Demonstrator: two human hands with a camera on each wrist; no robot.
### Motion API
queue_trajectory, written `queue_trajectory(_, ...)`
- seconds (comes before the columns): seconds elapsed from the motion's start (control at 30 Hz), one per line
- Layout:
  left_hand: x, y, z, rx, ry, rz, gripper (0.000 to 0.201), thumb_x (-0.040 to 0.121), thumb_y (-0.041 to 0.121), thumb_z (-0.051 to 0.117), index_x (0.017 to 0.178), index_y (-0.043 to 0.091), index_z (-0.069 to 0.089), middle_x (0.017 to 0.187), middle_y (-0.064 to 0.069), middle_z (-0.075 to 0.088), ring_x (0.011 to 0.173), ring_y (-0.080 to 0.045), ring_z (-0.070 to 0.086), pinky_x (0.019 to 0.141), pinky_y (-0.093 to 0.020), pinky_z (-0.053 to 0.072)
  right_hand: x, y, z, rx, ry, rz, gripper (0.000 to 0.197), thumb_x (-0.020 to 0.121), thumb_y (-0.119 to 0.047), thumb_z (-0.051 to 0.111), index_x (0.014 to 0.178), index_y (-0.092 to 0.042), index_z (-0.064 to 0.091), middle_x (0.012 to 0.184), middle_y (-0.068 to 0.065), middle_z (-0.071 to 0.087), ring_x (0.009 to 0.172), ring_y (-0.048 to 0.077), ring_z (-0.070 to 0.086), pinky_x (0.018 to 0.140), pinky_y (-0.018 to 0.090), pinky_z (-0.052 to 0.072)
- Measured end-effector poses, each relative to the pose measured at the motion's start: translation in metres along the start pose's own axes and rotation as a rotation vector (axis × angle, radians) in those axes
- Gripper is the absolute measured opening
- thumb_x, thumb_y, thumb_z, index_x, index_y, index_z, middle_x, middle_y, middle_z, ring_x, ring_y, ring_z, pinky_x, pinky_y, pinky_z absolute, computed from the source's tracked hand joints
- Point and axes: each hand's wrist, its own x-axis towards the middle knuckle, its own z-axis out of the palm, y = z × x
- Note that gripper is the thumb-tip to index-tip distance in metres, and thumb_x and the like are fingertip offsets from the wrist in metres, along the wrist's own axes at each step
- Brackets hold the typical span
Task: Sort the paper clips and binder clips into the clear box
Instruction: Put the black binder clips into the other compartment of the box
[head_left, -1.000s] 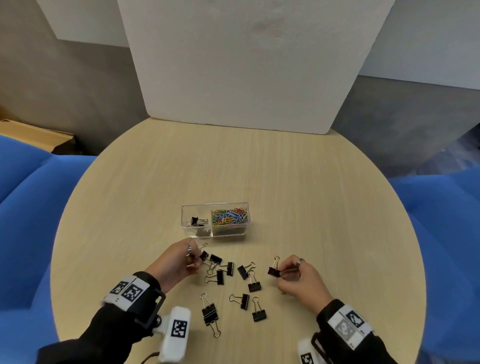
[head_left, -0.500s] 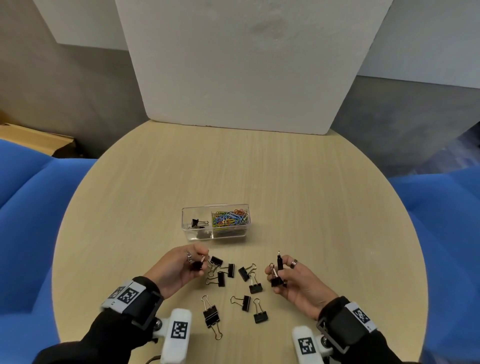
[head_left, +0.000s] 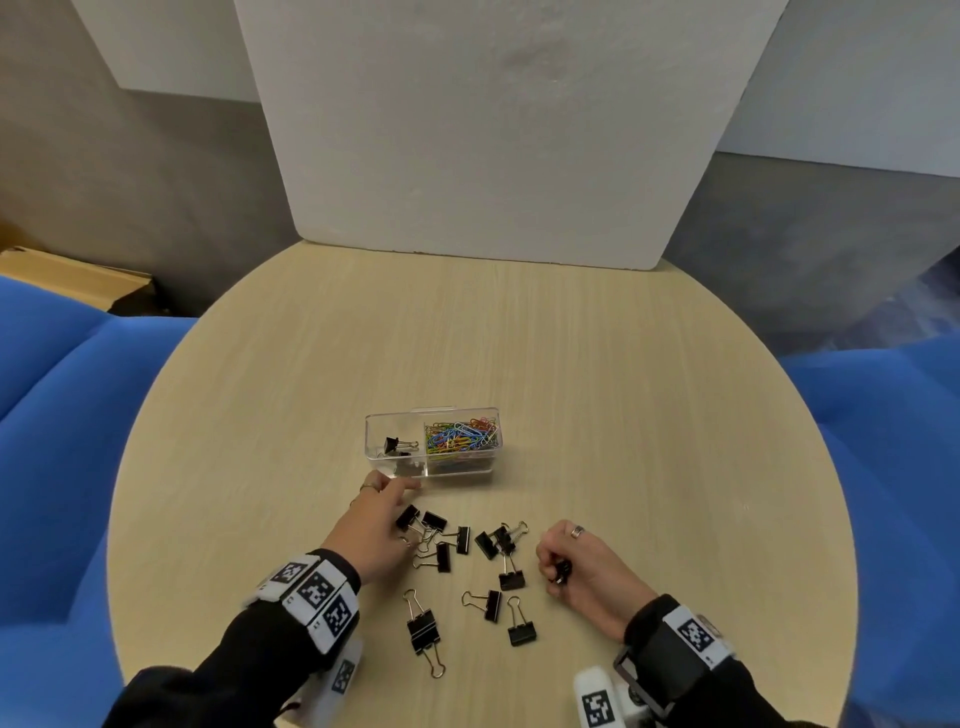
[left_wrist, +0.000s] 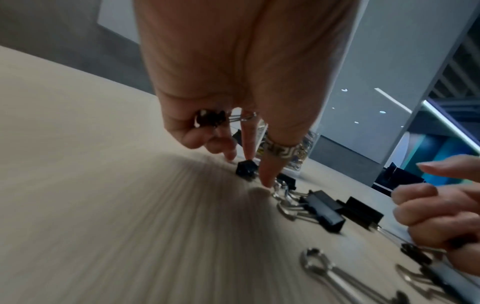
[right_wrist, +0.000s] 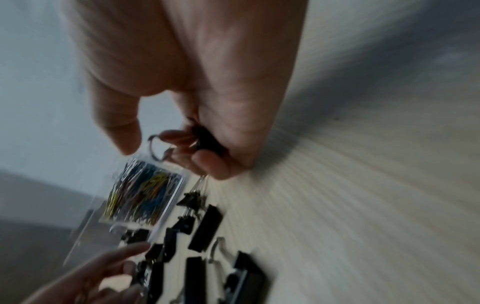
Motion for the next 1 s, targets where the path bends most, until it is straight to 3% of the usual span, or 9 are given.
queue_trajectory(0.23, 0.003, -0.005, 0.005, 0.126, 0.035, 0.051, 0.025, 0.087, 0.018, 0.060, 0.111, 0.018, 0.053, 0.119, -0.002, 0.044, 0.106, -0.019, 0.052, 0.090, -0.027, 0.043, 0.012, -0.004, 0.014, -0.932, 0.168, -0.313, 0.025, 0.083, -0.019, 0.066, 0.101, -0.027, 0.051, 0.063, -0.009, 0.037, 0.057, -0.006, 0.043, 0.059, 0.006, 0.034)
queue_trajectory(0.33, 0.002, -0.004, 0.003, 0.165, 0.015, 0.071, 0.020, 0.088, 0.020, 0.059, 0.106, 0.016, 0.051, 0.116, -0.002, 0.044, 0.103, -0.020, 0.051, 0.085, -0.025, 0.042, 0.022, -0.007, 0.020, -1.183, 0.089, -0.308, 0.036, 0.080, -0.023, 0.068, 0.110, -0.033, 0.051, 0.073, -0.013, 0.036, 0.084, -0.001, 0.052, 0.075, 0.013, 0.038)
queue_trajectory(0.43, -0.003, -0.003, 0.000, 0.129, 0.020, 0.051, 0.017, 0.089, 0.021, 0.057, 0.094, 0.018, 0.041, 0.103, -0.001, 0.046, 0.090, -0.018, 0.050, 0.074, -0.023, 0.038, 0.029, -0.014, 0.024, -1.374, 0.125, -0.262, 0.034, 0.080, -0.031, 0.068, 0.111, -0.022, 0.057, 0.083, -0.015, 0.035, 0.076, 0.004, 0.044, 0.074, 0.017, 0.036)
queue_trajectory(0.6, -0.010, -0.005, -0.008, -0.304, 0.018, -0.071, 0.011, 0.091, 0.010, 0.053, 0.088, 0.015, 0.044, 0.082, -0.002, 0.054, 0.071, -0.014, 0.052, 0.063, -0.021, 0.039, 0.024, -0.026, 0.024, -1.170, 0.177, -0.338, 0.010, 0.082, -0.033, 0.066, 0.087, -0.026, 0.061, 0.098, -0.001, 0.047, 0.089, 0.010, 0.053, 0.084, 0.020, 0.041)
queue_trajectory(0.73, -0.014, 0.006, -0.013, -0.856, -0.134, -0.288, 0.021, 0.093, -0.005, 0.041, 0.102, 0.008, 0.054, 0.067, -0.001, 0.058, 0.052, -0.007, 0.051, 0.044, -0.016, 0.031, 0.014, -0.030, 0.021, -0.448, 0.052, -0.151, 0.021, 0.094, -0.021, 0.046, 0.078, -0.013, 0.058, 0.062, 0.003, 0.048, 0.041, 0.008, 0.034, 0.040, 0.021, 0.029)
queue_trajectory(0.8, -0.014, 0.011, -0.016, -0.941, -0.165, -0.332, 0.024, 0.090, -0.004, 0.039, 0.095, 0.008, 0.059, 0.055, 0.005, 0.059, 0.050, -0.008, 0.045, 0.042, -0.016, 0.031, 0.010, -0.030, 0.019, -0.105, 0.038, -0.066, 0.021, 0.092, -0.013, 0.041, 0.074, -0.009, 0.051, 0.062, 0.005, 0.049, 0.038, 0.008, 0.026, 0.034, 0.017, 0.020)
queue_trajectory(0.87, -0.013, 0.016, -0.015, -0.815, -0.178, -0.267, 0.018, 0.091, 0.004, 0.043, 0.090, 0.011, 0.060, 0.055, 0.007, 0.055, 0.055, -0.010, 0.039, 0.047, -0.017, 0.030, 0.006, -0.027, 0.018, -0.114, 0.042, -0.030, 0.019, 0.093, -0.014, 0.041, 0.075, -0.011, 0.047, 0.056, 0.000, 0.042, 0.039, 0.008, 0.025, 0.033, 0.016, 0.019)
queue_trajectory(0.93, -0.013, 0.019, -0.012, -0.464, -0.156, -0.116, 0.006, 0.088, 0.017, 0.058, 0.093, 0.015, 0.061, 0.066, 0.005, 0.051, 0.061, -0.010, 0.040, 0.054, -0.015, 0.031, 0.002, -0.026, 0.018, -0.435, 0.079, -0.041, 0.021, 0.096, -0.024, 0.043, 0.078, -0.014, 0.049, 0.056, -0.005, 0.038, 0.041, 0.006, 0.030, 0.036, 0.016, 0.024)
queue_trajectory(1.0, -0.013, 0.018, -0.003, -0.101, -0.144, 0.025, 0.025, 0.078, 0.024, 0.069, 0.101, 0.021, 0.059, 0.074, 0.007, 0.051, 0.067, -0.009, 0.045, 0.056, -0.011, 0.033, -0.003, -0.023, 0.021, -0.834, 0.127, -0.100, 0.019, 0.092, -0.035, 0.050, 0.084, -0.018, 0.051, 0.066, -0.008, 0.047, 0.052, 0.001, 0.045, 0.047, 0.014, 0.036)
